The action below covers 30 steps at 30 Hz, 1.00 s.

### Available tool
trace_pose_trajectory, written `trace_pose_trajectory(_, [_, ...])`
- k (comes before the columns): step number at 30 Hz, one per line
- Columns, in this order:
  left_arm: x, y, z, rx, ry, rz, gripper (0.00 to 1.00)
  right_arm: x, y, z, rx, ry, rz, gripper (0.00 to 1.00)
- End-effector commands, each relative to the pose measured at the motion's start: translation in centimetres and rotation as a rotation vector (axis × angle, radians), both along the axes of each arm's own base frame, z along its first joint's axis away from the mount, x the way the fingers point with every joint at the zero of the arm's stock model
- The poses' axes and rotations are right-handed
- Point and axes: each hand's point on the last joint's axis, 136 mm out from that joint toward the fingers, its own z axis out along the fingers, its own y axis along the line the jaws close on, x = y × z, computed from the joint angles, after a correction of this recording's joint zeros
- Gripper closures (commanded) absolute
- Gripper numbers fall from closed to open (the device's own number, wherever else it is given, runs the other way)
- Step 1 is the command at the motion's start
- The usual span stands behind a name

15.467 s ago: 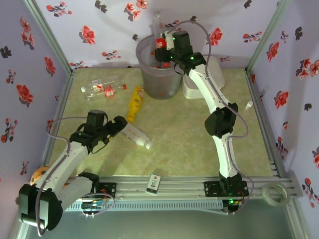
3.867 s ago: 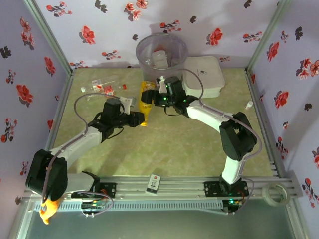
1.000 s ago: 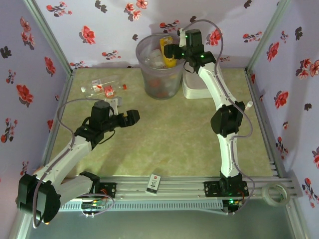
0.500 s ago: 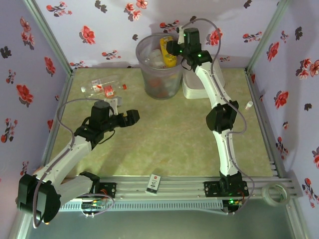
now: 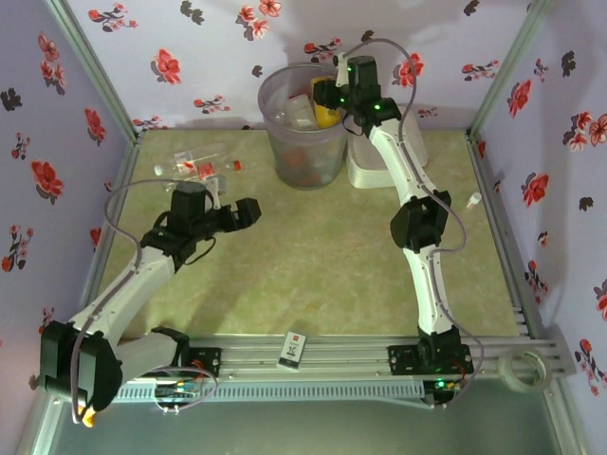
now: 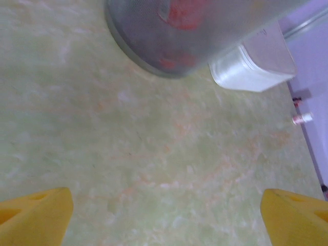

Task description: Put the plastic bottles in the bin

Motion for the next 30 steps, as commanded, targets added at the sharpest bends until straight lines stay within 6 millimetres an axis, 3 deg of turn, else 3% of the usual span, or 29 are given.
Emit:
trace_pose_trajectory(1, [2.2, 2.7, 1.8, 0.059, -0.036, 0.073, 0.05, -3.9, -0.3, 9.9, 0.048, -0.163, 0.044, 0.44])
trace_pose_trajectory(6, [6.6, 8.0, 1.4, 0.205, 0.006, 0.194, 0.06, -8.0, -1.4, 14.8, 0.070, -0.218, 0.076, 0.30])
trace_pose_trajectory(11, [11.4, 12.1, 0.8, 0.429, 0.023, 0.228, 0.04, -12.4, -2.8, 14.8, 0.057, -0.177, 0.108, 0.21])
trace_pose_trajectory(14, [14.8, 14.6, 0.1, 0.478, 0.038, 0.272, 0.03, -15.5, -4.0, 13.3, 0.051, -0.133, 0.122, 0.20])
trace_pose_trajectory(17, [17.9, 17.0, -1.7, 0.462, 0.112, 0.325, 0.02, -18.4, -5.6, 11.3, 0.040, -0.085, 0.105, 0.20])
trace_pose_trajectory(20, [20.6, 19.2, -4.0, 0.417, 0.202, 0.410, 0.03, -20.7, -7.5, 7.8, 0.020, -0.020, 0.061, 0.20])
trace_pose_trajectory(24, [24.3, 19.3, -5.8, 0.475, 0.184, 0.370, 0.04, -22.9, -10.3, 3.6, 0.011, 0.068, -0.011, 0.20])
trace_pose_trajectory(30, [28.8, 20.2, -6.5, 0.555, 0.121, 0.326, 0.01, -25.9, -12.8, -1.3, -0.043, 0.180, -0.076, 0.20])
